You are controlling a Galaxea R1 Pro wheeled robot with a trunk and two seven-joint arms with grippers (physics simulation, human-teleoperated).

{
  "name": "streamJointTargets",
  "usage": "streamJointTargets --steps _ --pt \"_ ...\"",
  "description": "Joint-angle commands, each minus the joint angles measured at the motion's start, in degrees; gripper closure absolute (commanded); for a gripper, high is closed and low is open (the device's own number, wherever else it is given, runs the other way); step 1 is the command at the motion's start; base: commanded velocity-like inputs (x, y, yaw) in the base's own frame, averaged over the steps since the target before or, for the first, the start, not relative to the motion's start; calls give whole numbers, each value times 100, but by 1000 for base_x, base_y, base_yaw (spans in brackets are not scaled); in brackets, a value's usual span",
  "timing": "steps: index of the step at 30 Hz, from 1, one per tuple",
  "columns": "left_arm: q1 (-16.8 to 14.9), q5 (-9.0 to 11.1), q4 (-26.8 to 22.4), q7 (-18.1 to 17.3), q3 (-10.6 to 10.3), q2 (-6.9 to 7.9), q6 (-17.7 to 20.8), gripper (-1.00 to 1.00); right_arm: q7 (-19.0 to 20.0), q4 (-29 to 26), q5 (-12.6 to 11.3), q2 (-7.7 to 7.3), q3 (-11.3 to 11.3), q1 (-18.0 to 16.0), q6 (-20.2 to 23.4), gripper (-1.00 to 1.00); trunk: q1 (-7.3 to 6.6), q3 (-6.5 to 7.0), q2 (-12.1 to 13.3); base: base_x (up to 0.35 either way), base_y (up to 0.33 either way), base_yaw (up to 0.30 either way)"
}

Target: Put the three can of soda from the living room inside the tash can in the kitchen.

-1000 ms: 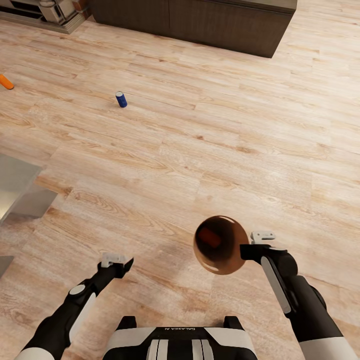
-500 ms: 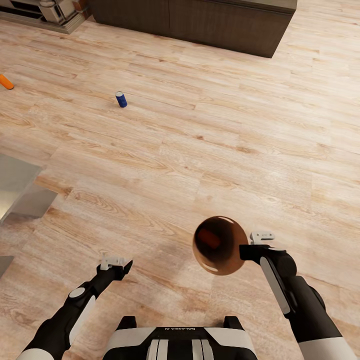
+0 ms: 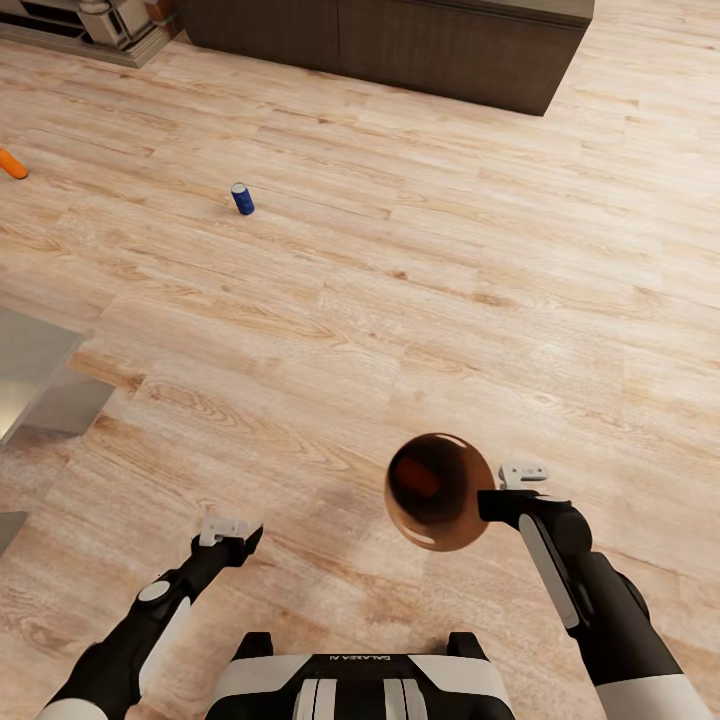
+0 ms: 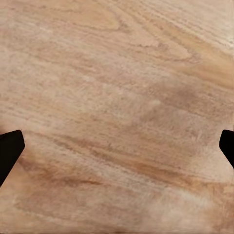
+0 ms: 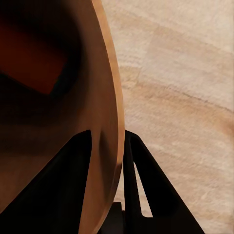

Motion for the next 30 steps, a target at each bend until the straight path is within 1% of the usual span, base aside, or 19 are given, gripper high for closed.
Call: streamJointTargets --steps 1,4,14,24,30 --pt "-1 1 72 1 0 1 -34 -100 14 -1 -73 -1 3 -1 -11 100 0 0 0 0 0 0" --pt "-1 7 174 2 0 0 -83 -100 14 0 -66 -5 -2 -1 -16 100 0 0 0 0 0 0" --pt "-2 2 212 2 0 2 -101 -100 13 -79 -63 -1 -12 -4 -18 100 0 -3 0 19 0 0" --pt "-2 -15 227 2 -4 -1 -101 -100 14 -115 -72 7 3 -3 -18 100 0 -54 0 275 0 0" --pt "-1 -23 228 2 -8 -1 -101 -100 14 -120 -71 10 5 3 -18 100 0 -55 0 317 -28 0"
